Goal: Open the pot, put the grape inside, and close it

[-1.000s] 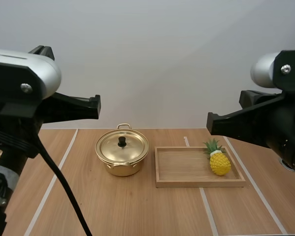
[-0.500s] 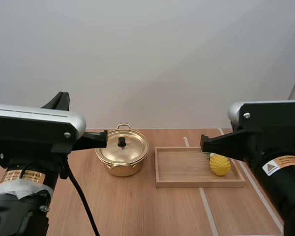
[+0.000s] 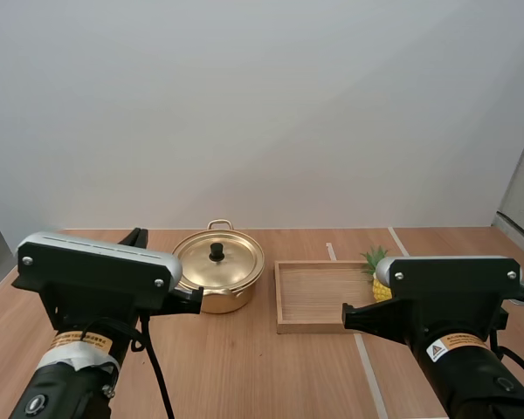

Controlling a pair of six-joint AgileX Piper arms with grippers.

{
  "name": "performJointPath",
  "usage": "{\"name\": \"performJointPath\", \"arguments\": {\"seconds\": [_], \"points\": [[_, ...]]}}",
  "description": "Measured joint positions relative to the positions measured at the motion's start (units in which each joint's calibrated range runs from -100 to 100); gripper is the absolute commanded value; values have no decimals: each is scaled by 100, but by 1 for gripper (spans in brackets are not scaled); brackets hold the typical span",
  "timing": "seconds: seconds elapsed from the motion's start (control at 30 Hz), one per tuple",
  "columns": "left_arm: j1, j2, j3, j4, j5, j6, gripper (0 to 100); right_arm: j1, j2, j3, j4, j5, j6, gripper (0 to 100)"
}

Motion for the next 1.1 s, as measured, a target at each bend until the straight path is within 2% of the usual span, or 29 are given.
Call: {"name": "performJointPath", "arguments": {"seconds": [0.37,0.87,1.1], "points": [[0,0,216,0,2033,0,0,0,0,146,0,470,0,0],[0,0,278,0,2128,0,0,0,0,146,0,523,0,0],[0,0,462,31,2128,7,0,0,0,146,321,543,0,0]]}}
